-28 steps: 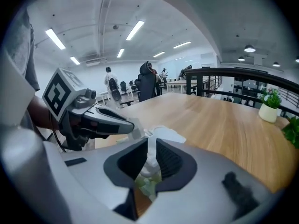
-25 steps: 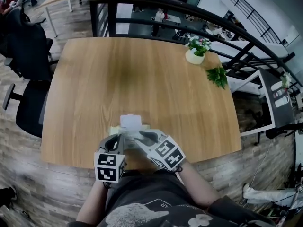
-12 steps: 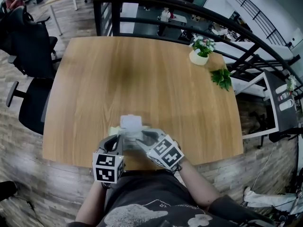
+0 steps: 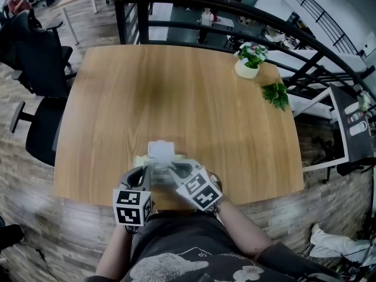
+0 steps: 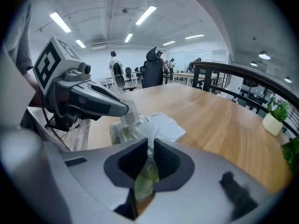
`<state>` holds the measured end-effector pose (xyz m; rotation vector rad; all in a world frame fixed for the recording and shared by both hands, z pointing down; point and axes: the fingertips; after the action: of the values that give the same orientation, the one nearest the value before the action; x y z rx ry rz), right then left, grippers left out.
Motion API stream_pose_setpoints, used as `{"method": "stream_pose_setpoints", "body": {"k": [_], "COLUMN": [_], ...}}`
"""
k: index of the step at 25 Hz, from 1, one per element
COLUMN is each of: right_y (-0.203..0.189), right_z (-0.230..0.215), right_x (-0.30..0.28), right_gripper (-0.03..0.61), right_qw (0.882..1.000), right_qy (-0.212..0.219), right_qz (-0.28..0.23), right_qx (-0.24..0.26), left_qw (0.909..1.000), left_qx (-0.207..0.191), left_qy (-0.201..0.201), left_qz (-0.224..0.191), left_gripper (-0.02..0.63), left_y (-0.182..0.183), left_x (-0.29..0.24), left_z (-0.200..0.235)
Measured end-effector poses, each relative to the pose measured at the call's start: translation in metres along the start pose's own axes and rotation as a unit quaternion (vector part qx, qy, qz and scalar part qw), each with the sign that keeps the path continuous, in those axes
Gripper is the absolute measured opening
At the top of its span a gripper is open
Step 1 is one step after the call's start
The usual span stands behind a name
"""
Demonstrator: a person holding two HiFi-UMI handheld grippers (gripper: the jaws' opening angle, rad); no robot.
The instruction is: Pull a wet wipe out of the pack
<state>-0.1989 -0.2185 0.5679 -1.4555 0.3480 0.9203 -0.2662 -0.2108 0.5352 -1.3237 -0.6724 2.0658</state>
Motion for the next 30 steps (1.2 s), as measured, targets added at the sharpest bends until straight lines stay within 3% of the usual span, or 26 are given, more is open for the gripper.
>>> {"method": "stream_pose_setpoints", "body": {"k": [8,30], "right_y": [0.002,-0.024], "right_z": [0.001,-0.001], "right_x": [0.005,0.02], "right_gripper": [0.034,0.034], "right_qw": [1.0,0.999], "right_qy": [-0.009,-0.029], "right_qz": [0.002,0.013], "right_qx": [0.024,-0.012], "left_qw": [0.9999,0.9999], "left_qx": [0.005,0.005], "left_qy": [0.009,0.013], "left_qz": [-0.001,-0.003], "left_gripper": [0.017,0.017], "left_y": [-0.001,-0.001], "left_x": [0.004,0.006], "left_z": [0.002,0.005]}}
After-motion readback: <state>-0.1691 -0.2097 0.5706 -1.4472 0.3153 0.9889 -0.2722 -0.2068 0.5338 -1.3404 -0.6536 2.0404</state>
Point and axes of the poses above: the fingertips, and each gripper's own axes: x backward along the fingers, z to its left, y out of its top, and after that the axes turned 15 degrees about x, right-handed
